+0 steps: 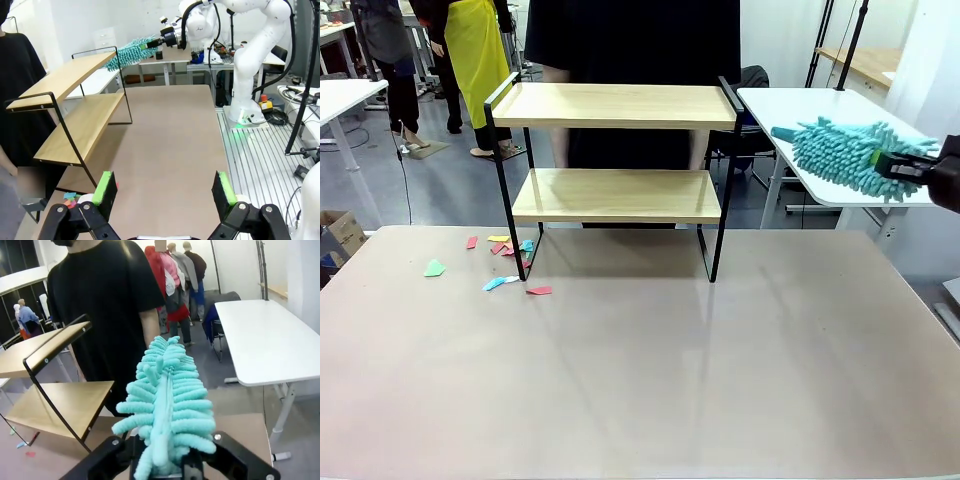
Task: Clean the shelf.
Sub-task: Hand the Duster back to the human.
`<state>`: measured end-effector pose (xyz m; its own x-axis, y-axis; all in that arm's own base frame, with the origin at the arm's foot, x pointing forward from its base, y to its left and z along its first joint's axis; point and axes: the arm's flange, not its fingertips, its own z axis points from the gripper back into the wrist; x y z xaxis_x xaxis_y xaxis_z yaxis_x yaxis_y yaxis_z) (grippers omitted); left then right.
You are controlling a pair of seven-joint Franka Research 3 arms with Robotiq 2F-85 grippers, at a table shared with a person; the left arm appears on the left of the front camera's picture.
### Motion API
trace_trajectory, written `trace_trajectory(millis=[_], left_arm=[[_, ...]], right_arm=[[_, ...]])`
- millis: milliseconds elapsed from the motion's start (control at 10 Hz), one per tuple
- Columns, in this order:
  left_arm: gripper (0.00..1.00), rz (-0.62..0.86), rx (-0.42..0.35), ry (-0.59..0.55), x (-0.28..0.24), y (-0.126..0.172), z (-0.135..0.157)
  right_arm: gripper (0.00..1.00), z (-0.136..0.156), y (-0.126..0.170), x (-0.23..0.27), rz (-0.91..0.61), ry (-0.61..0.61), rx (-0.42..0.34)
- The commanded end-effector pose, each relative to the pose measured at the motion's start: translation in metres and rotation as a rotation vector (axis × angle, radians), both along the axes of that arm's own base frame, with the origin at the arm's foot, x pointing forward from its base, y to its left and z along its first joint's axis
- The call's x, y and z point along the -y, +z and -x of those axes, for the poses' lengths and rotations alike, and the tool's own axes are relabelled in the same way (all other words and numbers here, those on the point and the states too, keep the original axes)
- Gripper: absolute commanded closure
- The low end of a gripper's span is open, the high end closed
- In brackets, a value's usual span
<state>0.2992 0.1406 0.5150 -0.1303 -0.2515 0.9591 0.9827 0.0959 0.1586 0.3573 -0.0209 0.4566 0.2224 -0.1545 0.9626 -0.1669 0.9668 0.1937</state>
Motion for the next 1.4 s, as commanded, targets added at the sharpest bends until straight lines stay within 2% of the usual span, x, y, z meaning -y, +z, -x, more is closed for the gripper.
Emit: trace_trajectory(millis=[0, 100, 200, 1300], left_arm=[[0.00, 0.022, 0.026, -0.001, 0.002, 0.000, 0.001], [0.00, 0.022, 0.026, -0.001, 0.002, 0.000, 0.001], [0.00, 0.022, 0.026, -0.001, 0.002, 0.000, 0.001], [0.00, 0.022, 0.026, -0.001, 0.002, 0.000, 0.001]], right_arm=[[0.83, 0.052, -0.067, -0.029, 0.043, -0.081, 0.035], [0.83, 0.051, -0.065, -0.031, 0.098, -0.097, 0.058], [0.83, 0.001, 0.000, 0.004, 0.009, -0.014, -0.002], [0.83, 0.001, 0.000, 0.004, 0.009, -0.014, -0.002]])
